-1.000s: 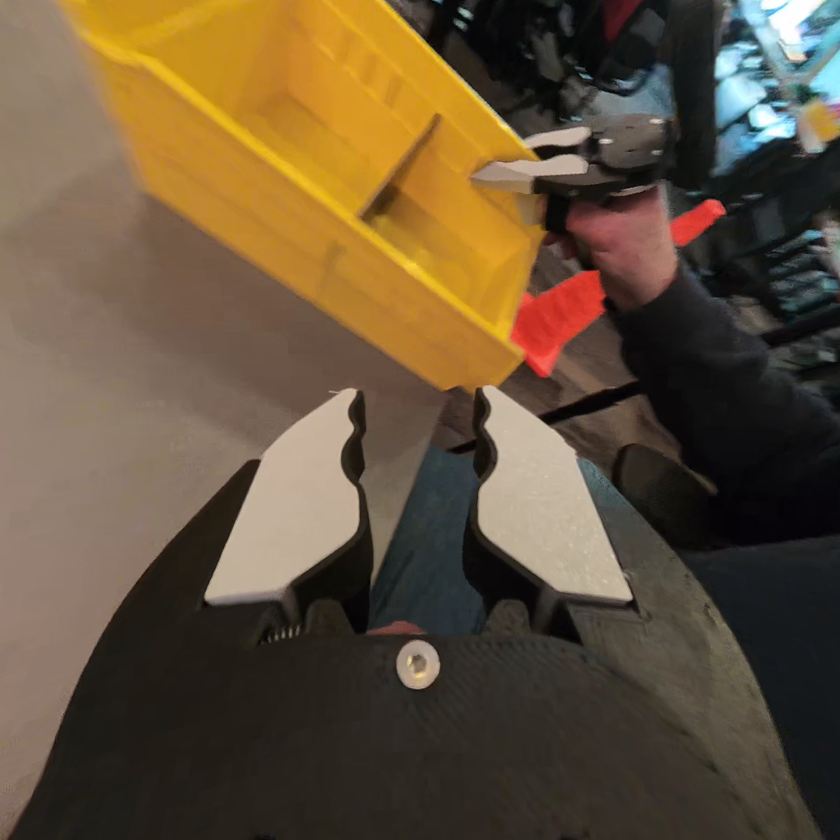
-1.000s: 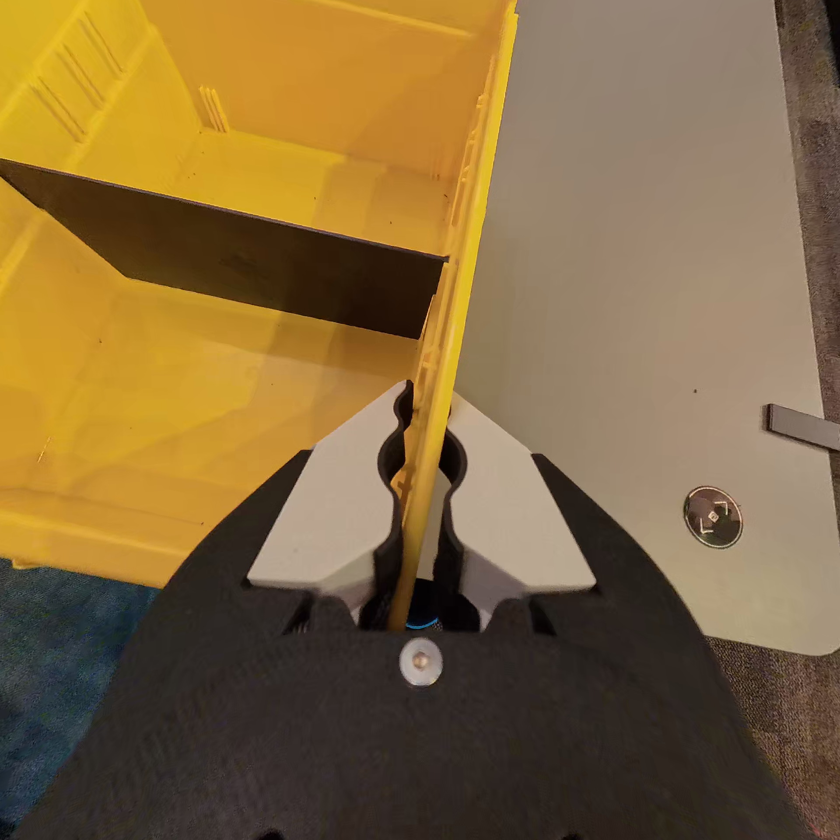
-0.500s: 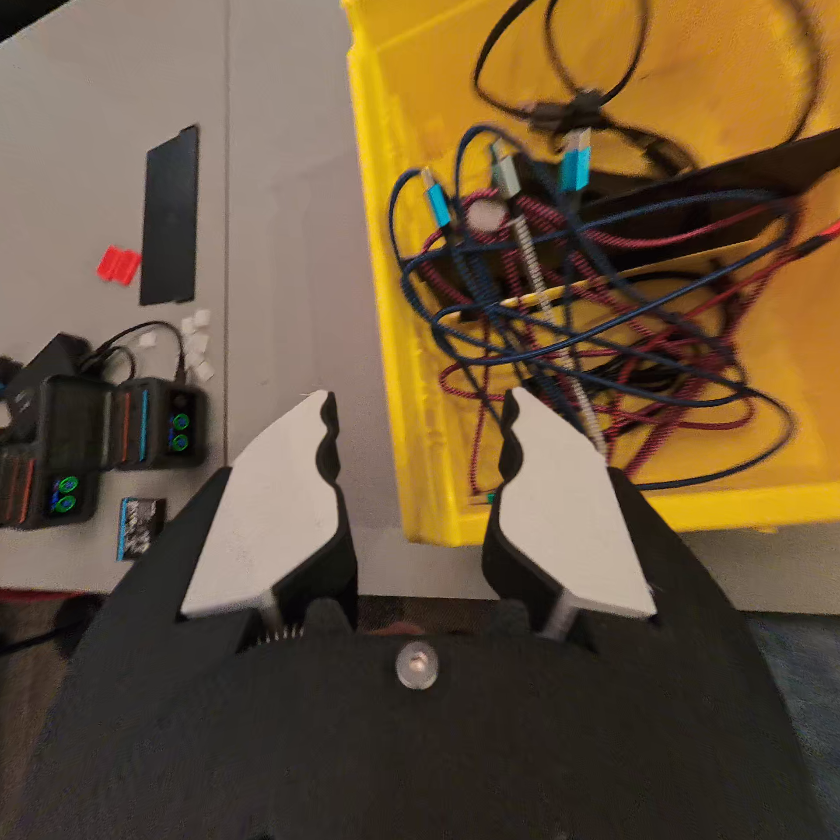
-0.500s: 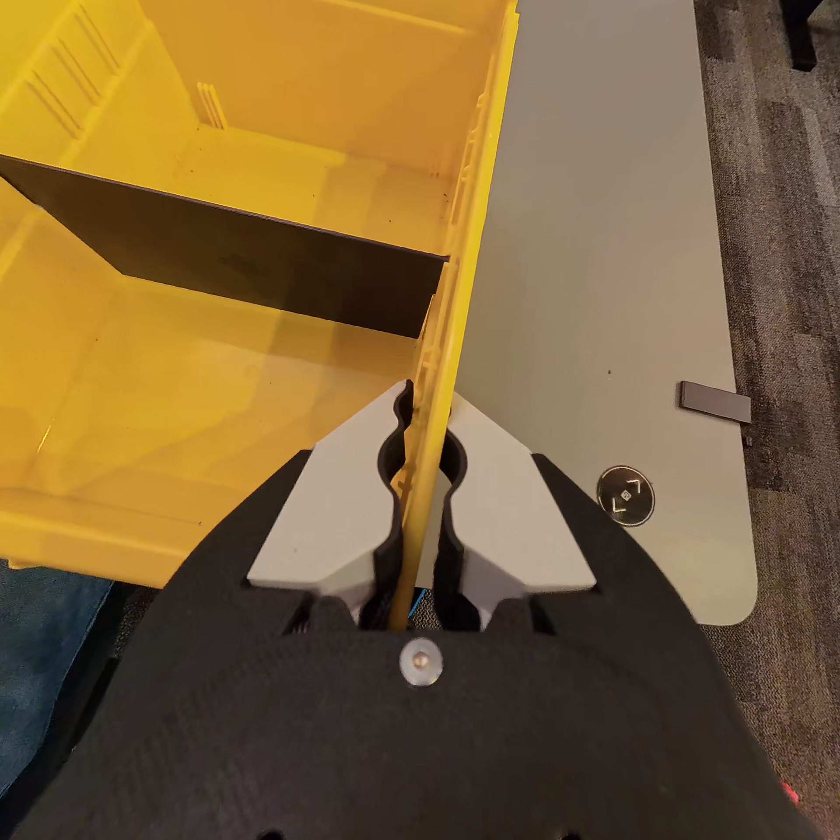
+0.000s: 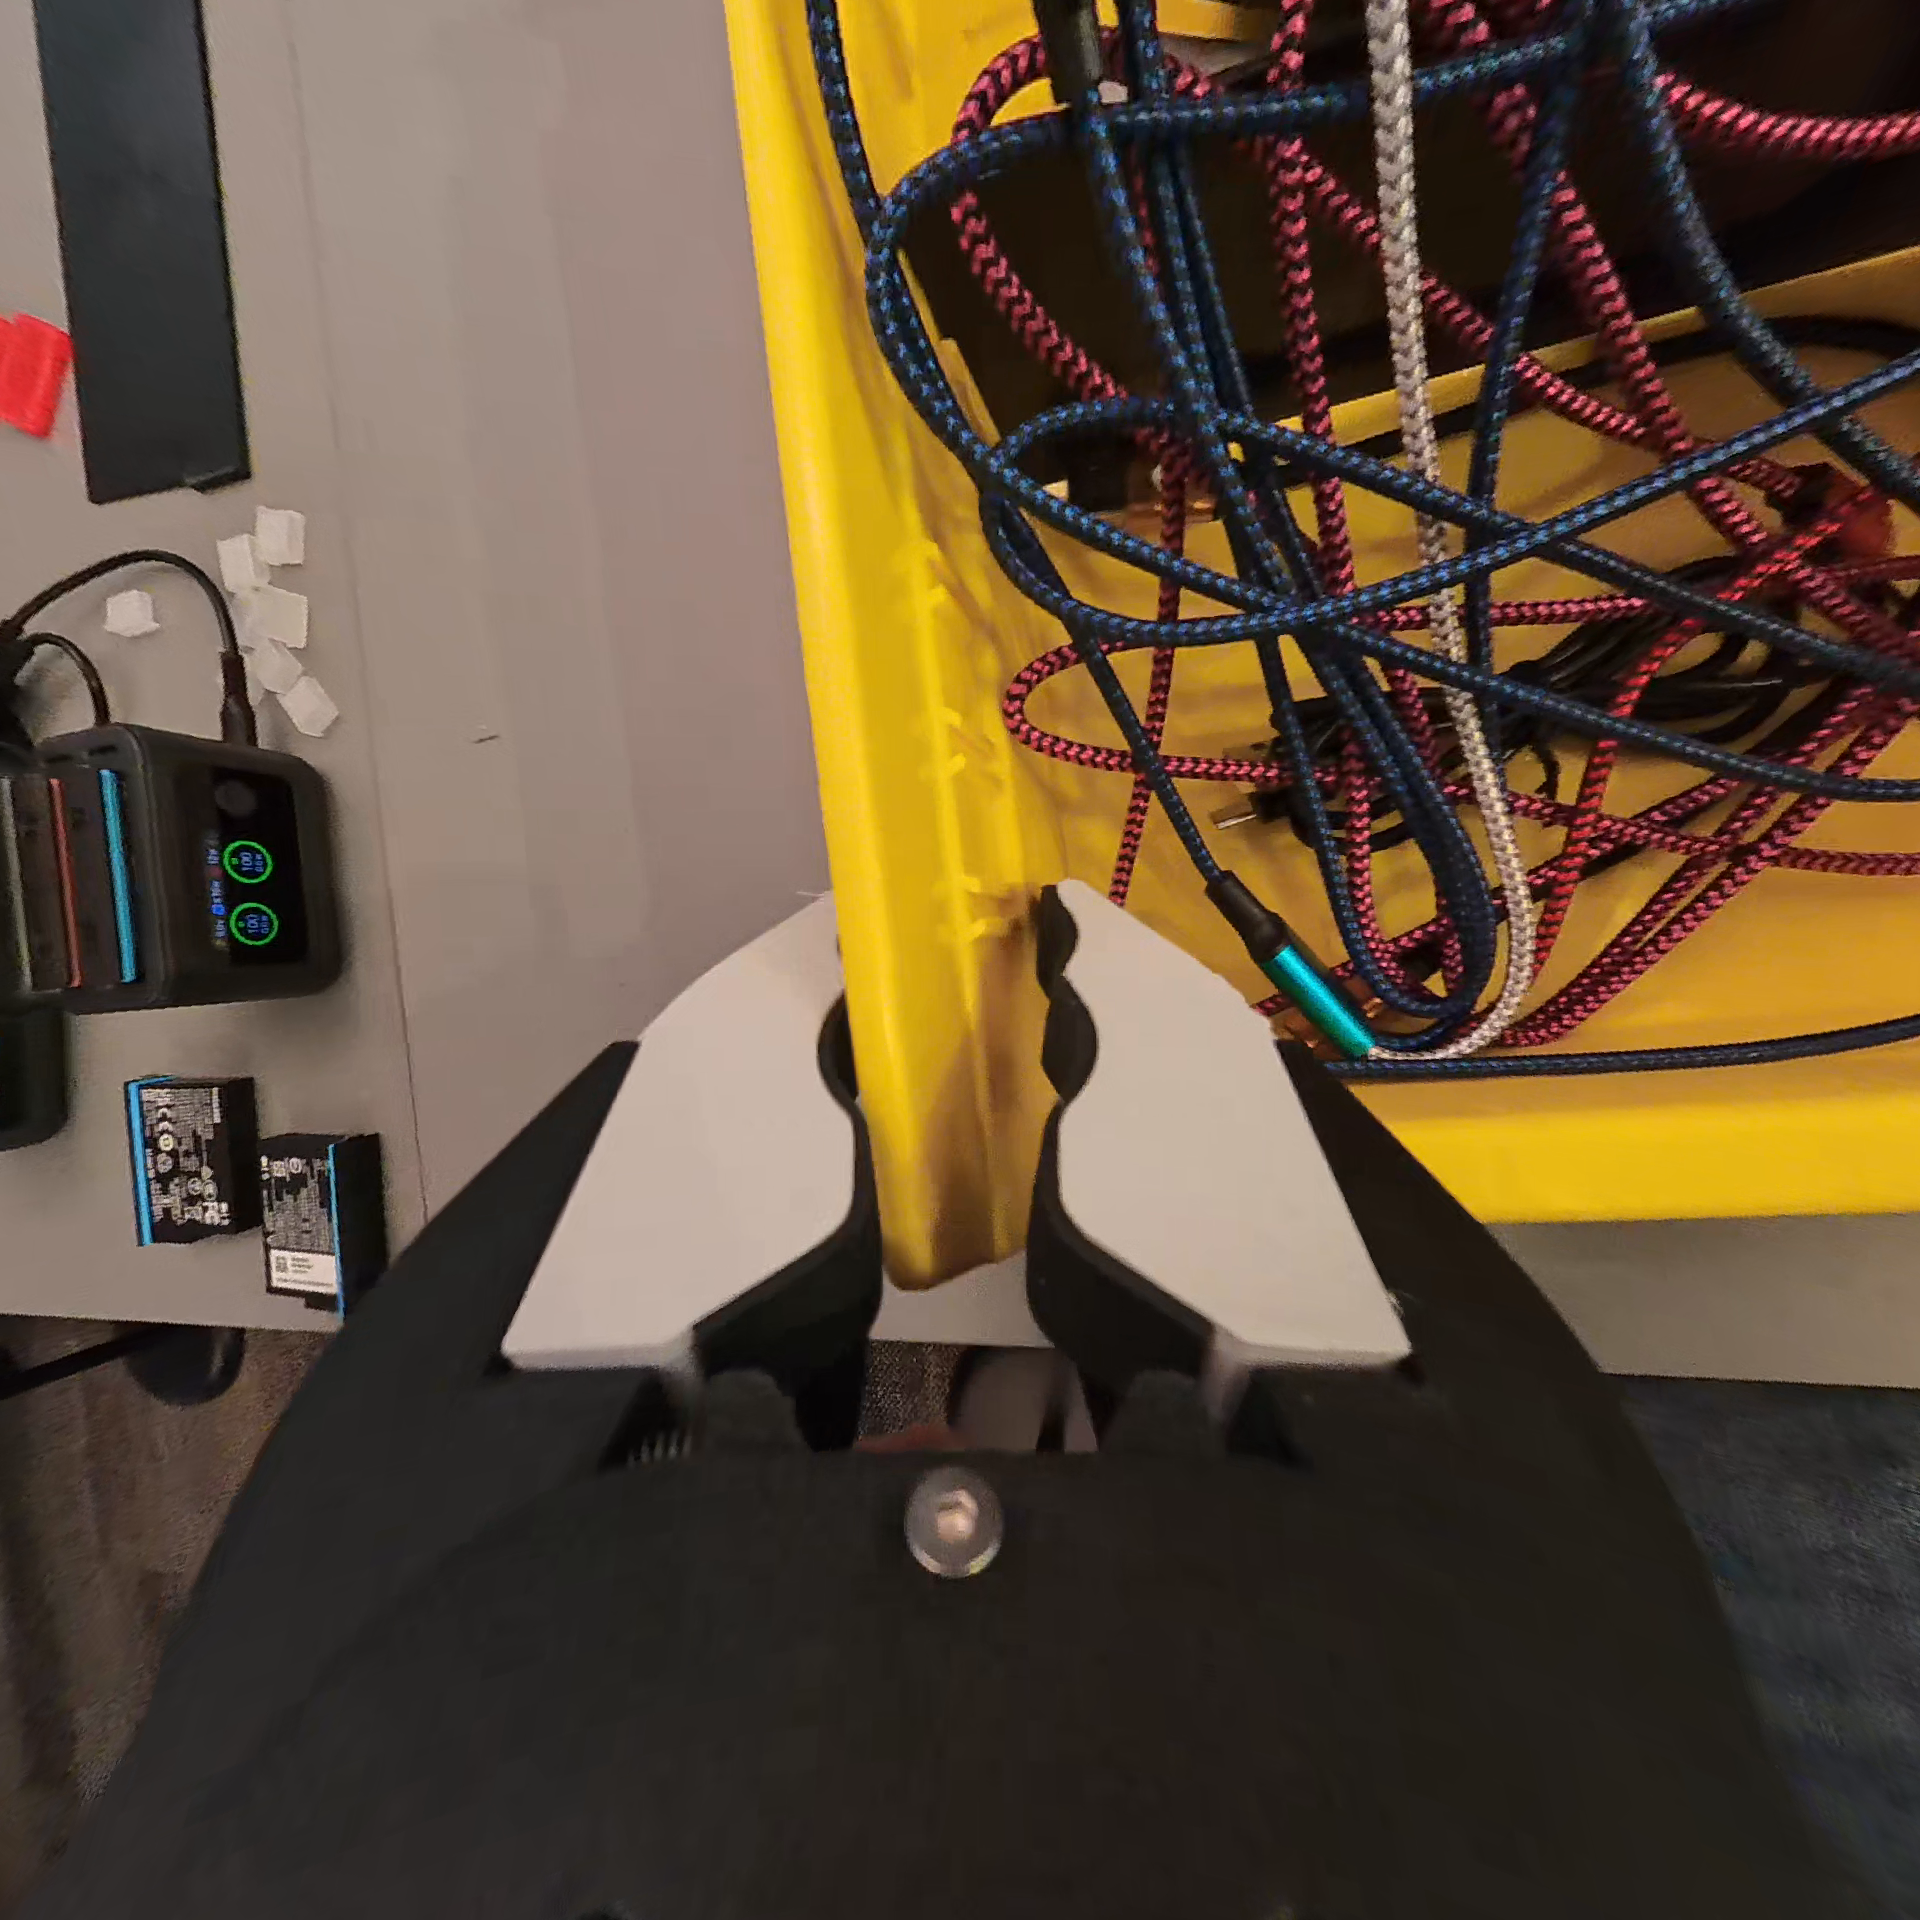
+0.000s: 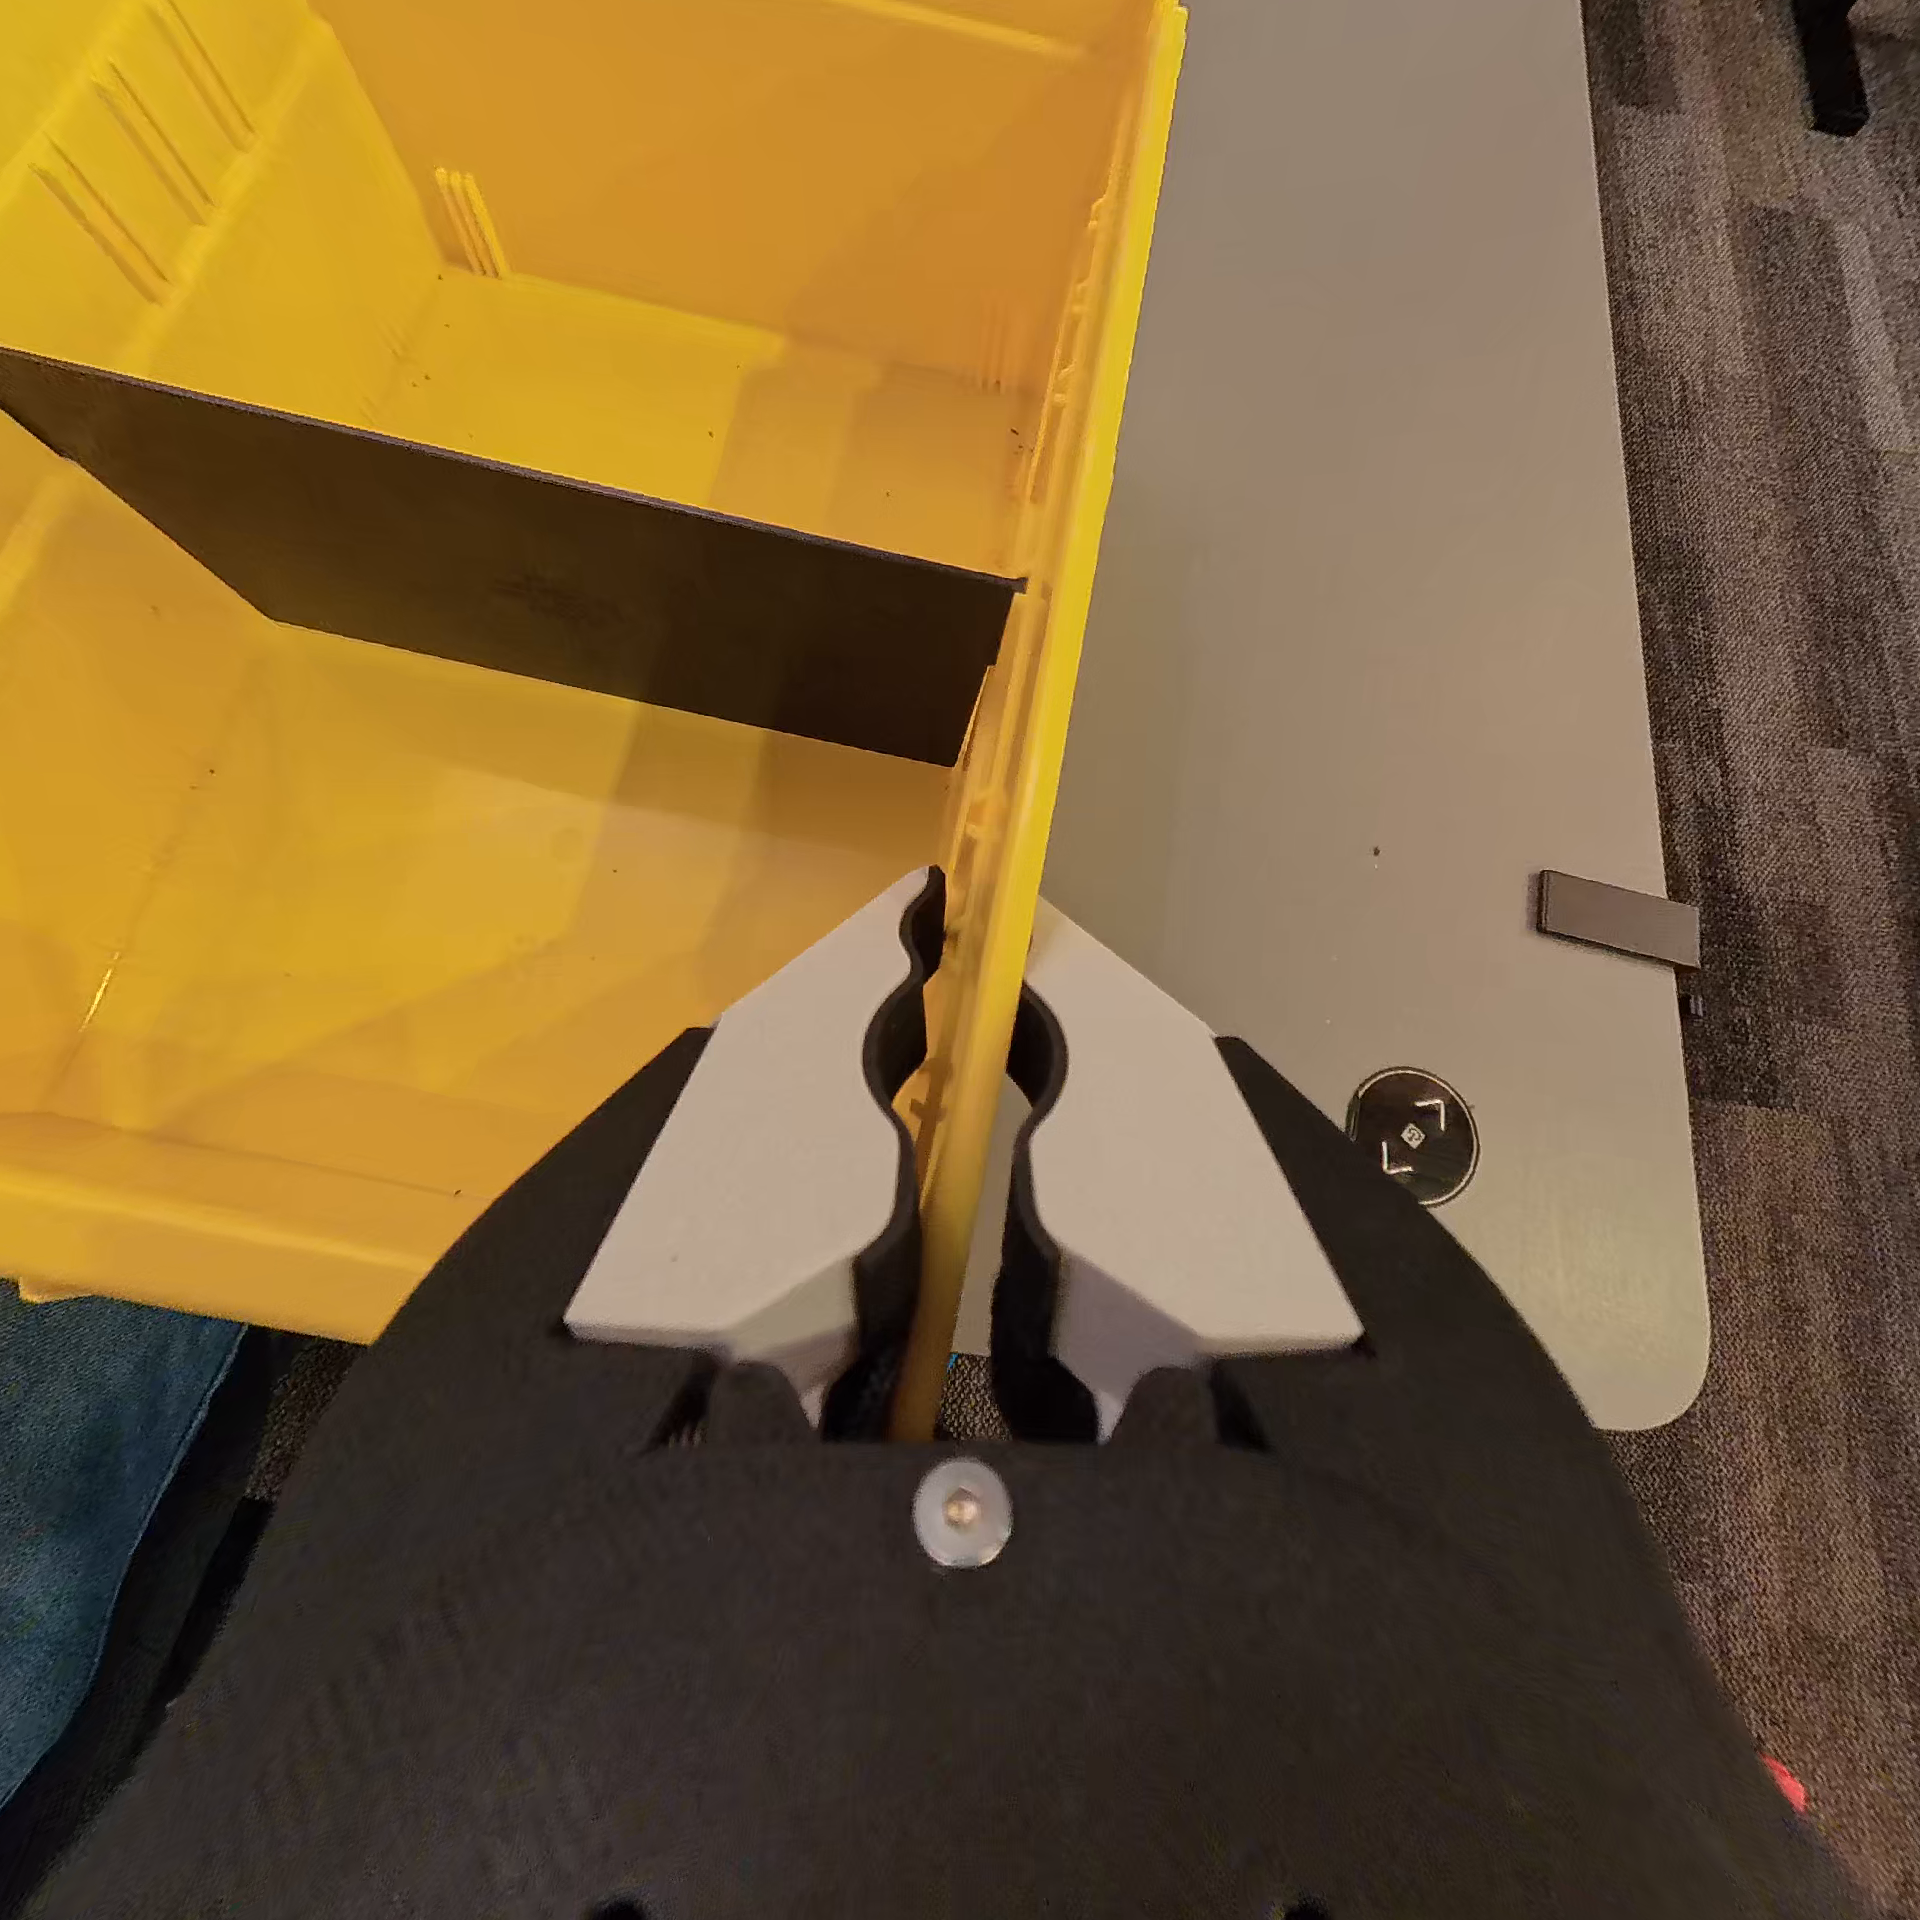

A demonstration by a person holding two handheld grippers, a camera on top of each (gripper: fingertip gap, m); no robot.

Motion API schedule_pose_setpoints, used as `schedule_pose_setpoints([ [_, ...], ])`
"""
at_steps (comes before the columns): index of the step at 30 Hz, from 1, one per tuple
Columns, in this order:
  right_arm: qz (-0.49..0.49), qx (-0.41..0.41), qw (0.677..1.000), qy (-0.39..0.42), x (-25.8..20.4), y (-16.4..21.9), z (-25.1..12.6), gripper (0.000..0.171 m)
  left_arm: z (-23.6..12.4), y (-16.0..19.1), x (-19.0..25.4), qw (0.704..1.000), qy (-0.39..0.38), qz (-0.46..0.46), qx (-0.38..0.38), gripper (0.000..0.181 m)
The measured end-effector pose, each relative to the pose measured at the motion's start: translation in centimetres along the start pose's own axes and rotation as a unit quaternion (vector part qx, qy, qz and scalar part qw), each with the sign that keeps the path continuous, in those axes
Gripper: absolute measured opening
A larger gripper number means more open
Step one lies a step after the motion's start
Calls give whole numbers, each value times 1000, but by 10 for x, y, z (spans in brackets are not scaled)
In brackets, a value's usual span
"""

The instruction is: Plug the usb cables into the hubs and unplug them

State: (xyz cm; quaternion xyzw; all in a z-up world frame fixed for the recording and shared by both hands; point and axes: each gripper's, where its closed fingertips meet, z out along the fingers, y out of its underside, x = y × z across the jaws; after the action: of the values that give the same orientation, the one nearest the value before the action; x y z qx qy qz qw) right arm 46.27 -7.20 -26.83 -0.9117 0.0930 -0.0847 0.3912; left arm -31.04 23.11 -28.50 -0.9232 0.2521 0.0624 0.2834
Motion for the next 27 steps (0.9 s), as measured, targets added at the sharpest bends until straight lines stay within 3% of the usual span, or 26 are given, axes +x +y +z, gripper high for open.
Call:
schedule_pose_setpoints([
  [13, 5, -3, 1000, 6, 2, 0, 1, 5, -4, 7, 1, 998, 61, -10, 1, 13],
  [27, 16, -3, 1000, 17, 35, 1, 3, 5, -1, 37, -60, 993, 103, 49, 4, 8],
])
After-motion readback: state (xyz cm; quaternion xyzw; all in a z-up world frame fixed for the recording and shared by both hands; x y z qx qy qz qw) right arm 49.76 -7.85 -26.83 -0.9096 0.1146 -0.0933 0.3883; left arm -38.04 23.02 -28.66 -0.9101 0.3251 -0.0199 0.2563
